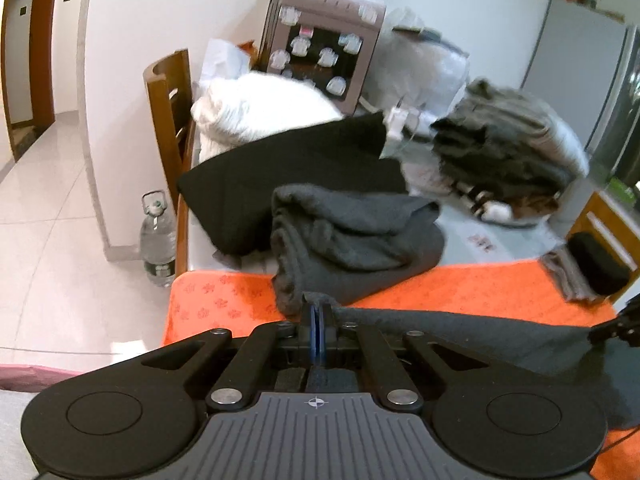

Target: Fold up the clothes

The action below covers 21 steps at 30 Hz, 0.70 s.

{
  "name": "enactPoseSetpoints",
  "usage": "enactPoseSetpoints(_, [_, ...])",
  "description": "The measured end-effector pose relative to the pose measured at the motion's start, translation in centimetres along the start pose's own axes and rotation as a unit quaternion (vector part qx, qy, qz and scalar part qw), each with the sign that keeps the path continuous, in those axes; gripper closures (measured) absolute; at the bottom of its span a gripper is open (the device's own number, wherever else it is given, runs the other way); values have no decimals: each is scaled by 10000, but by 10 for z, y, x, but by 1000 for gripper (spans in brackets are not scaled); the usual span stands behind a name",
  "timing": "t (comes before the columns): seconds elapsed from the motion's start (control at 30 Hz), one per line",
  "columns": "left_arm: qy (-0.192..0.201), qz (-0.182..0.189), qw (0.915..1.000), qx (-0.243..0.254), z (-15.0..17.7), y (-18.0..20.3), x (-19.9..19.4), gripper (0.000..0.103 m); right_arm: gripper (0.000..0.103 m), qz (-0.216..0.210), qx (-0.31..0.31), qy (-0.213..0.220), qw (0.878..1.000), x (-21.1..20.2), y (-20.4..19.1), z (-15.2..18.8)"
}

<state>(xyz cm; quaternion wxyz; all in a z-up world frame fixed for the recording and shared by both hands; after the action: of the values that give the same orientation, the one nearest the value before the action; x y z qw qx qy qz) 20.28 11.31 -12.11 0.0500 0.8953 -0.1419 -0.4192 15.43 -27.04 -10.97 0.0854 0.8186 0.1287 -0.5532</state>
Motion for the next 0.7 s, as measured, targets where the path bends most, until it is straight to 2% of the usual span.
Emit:
enactPoseSetpoints(0.03, [-28, -42, 10000, -7, -2, 0, 3, 96, 99, 43, -21, -18, 10000, 7, -1, -1])
enactPoseSetpoints(0.07, [-55, -85, 9999, -15, -4, -1, 7, 96, 92, 87, -42, -37, 9999, 14, -2, -2])
enactPoseSetpoints(0.13, [-111, -170, 9998, -30, -7, -2, 13, 84, 76, 267, -48, -59, 9996, 20, -5, -2])
enactPoseSetpoints(0.17, [-124, -176, 9997, -127, -5, -6, 12, 81, 74, 335, -56, -49, 9994, 22, -7, -2])
enactPoseSetpoints(0.4, [-289, -262, 9948, -938, 18, -33, -3, 68, 66, 162, 296, 117, 9994, -5, -10, 18])
enactPoseSetpoints(0.53, [-402, -154, 9839, -1732, 43, -40, -11, 56, 66, 149, 731, 125, 9971, -19, -11, 40])
enactPoseSetpoints(0.7, [-439, -21, 9733, -2255, 66, -28, -8, 55, 66, 162, 1214, 94, 9924, -29, -16, 70])
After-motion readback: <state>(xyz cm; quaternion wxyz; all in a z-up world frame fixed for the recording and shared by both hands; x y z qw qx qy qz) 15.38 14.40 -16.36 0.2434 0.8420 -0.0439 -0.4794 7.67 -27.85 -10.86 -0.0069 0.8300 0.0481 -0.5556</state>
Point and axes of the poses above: each gripper's, at about its wrist camera, not at the fingertips, and x roughly the way its jaws point, y to its right, z to its underside, the point moved 4 cm from there along x, roughly the way its jaws point, and after that the axes turned 5 degrees about -y, right-handed, at the moved point
